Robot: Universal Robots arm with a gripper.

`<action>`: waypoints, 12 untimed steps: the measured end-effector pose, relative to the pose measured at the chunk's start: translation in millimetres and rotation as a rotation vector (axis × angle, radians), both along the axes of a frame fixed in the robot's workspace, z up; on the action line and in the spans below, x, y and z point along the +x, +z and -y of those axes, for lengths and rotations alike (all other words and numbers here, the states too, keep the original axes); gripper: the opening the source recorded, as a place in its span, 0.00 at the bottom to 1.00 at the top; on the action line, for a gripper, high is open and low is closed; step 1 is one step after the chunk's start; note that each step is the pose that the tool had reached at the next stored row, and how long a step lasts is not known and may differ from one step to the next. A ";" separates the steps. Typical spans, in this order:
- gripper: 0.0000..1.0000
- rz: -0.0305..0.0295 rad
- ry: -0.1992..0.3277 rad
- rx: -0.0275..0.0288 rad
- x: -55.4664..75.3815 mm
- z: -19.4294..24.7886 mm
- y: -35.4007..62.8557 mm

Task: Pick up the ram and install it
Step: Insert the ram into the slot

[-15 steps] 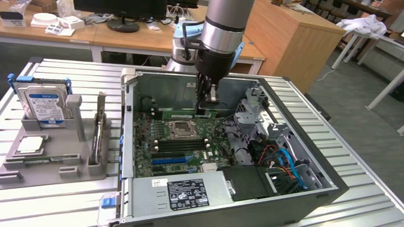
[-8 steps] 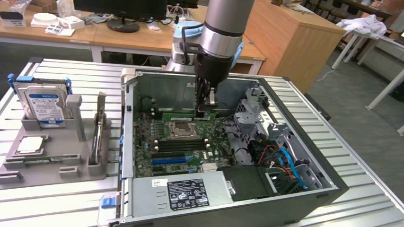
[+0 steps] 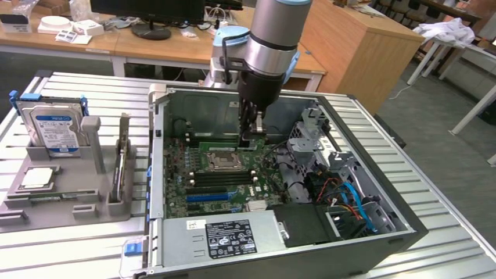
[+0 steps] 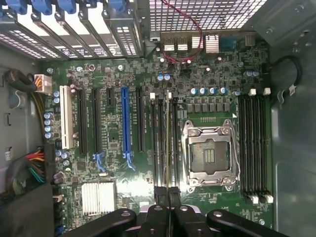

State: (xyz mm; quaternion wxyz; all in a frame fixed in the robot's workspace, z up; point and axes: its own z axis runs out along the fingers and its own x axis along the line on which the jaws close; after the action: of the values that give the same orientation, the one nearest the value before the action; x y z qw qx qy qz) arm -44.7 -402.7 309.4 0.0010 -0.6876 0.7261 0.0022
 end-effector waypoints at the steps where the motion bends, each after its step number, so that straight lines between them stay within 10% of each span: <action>1: 0.12 0.0000 0.000 0.0000 0.0 0.0 -0.7; 12: 0.12 -0.0001 0.000 -0.0001 0.0 0.0 -5.9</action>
State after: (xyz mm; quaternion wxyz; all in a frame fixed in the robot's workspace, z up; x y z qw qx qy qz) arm -44.7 -402.7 303.5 0.0009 -0.6876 0.7261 0.0022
